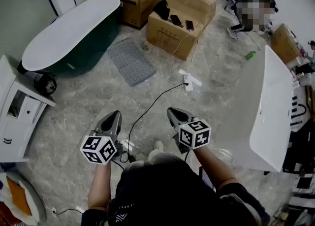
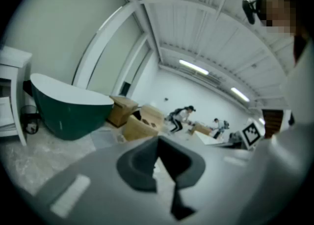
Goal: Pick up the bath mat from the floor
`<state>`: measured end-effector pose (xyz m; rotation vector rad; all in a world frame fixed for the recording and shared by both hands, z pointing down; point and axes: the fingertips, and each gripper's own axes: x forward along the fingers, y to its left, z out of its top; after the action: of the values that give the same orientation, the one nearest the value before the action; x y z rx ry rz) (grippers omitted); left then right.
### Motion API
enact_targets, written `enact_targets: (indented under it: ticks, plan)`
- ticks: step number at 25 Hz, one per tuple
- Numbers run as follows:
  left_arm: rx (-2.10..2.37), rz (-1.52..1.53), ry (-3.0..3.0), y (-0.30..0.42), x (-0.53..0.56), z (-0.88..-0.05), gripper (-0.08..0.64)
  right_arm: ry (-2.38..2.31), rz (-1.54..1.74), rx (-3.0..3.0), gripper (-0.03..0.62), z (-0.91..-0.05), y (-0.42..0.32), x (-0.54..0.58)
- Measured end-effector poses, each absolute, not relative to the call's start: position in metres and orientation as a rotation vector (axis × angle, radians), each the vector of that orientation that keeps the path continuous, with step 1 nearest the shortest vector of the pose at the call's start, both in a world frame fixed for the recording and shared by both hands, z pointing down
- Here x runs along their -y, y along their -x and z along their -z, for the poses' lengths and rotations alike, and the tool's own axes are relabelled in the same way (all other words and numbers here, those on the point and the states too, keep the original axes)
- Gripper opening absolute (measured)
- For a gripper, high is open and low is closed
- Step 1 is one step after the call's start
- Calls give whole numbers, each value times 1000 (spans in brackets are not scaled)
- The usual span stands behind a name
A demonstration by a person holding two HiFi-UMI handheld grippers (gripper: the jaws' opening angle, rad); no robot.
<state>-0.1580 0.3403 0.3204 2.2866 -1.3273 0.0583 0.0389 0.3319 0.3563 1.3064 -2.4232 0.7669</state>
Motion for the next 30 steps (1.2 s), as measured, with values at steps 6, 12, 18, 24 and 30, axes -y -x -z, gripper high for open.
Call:
enact_targets:
  ticks: [6, 12, 18, 24, 30]
  plan:
    - [1354, -33, -2273, 130, -317, -318, 6, -1274, -718, 2434, -9, -356, -63, -304]
    - [1398, -31, -2248, 110, -300, -319, 6, -1218, -720, 2439, -9, -364, -80, -277]
    - [1449, -46, -2215, 106, -292, -325, 6, -1169, -729, 2445, -9, -374, -86, -265]
    - [1455, -54, -2207, 97, -282, -328, 6, -1174, -738, 2441, -9, -376, -99, -257]
    - [1426, -69, -2221, 88, -276, -327, 6, -1166, -766, 2433, -9, -381, -102, -254]
